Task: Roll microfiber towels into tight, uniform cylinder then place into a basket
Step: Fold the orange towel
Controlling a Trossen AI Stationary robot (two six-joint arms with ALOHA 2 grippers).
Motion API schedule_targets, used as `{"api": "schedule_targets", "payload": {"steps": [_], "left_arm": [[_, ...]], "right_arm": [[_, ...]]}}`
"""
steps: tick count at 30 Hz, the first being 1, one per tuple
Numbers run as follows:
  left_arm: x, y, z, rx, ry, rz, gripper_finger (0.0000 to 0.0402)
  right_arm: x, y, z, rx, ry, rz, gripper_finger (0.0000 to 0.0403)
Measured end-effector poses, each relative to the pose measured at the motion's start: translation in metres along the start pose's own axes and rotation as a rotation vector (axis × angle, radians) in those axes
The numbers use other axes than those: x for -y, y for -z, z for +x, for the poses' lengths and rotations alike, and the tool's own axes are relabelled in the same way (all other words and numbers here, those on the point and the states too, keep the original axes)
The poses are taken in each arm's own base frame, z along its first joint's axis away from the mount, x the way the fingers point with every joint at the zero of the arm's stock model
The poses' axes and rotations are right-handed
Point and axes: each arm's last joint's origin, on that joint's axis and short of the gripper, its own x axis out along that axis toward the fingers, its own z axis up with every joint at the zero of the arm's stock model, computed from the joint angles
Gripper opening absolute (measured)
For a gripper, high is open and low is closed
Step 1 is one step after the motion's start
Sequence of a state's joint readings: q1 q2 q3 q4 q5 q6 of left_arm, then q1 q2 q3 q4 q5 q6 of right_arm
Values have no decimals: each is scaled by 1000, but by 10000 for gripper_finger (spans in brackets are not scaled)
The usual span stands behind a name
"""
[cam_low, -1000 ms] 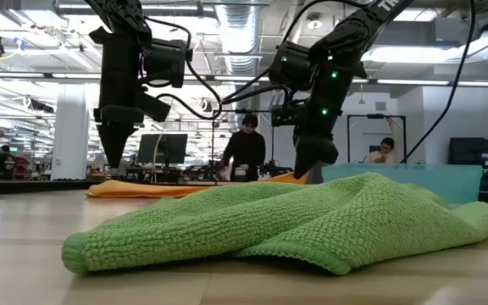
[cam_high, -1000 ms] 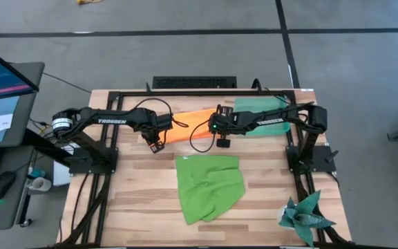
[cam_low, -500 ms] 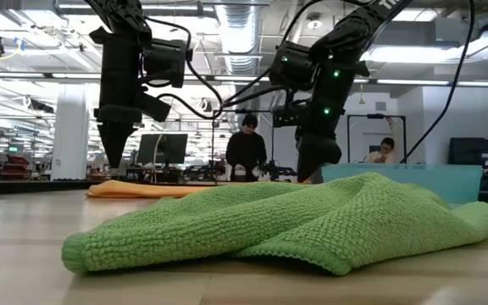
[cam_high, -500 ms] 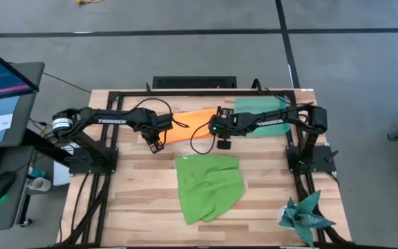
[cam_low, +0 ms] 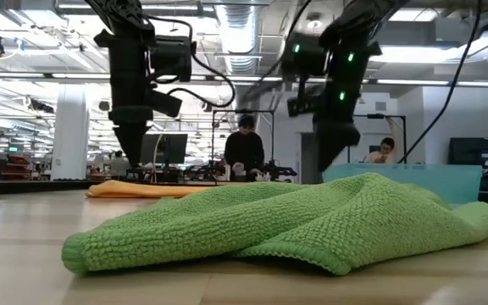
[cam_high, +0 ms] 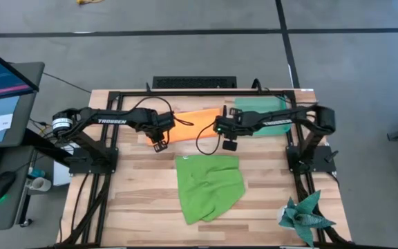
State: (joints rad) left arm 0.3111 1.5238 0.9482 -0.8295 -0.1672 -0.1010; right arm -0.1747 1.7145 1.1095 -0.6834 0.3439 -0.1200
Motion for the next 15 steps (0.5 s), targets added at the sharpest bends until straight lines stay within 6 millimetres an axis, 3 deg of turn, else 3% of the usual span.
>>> {"api": "schedule_targets", "payload": {"steps": [9,12,15], "left_arm": [[4,-18,13,305,4,89,88],[5,-19,21,389,5,81,88],[6,-16,26,402,8,69,88]], "right_arm": [[7,11,-86,286,-8,125,102],[0,23,-102,344,-32,156,97],[-12,34,-106,356,-28,187,92]]}}
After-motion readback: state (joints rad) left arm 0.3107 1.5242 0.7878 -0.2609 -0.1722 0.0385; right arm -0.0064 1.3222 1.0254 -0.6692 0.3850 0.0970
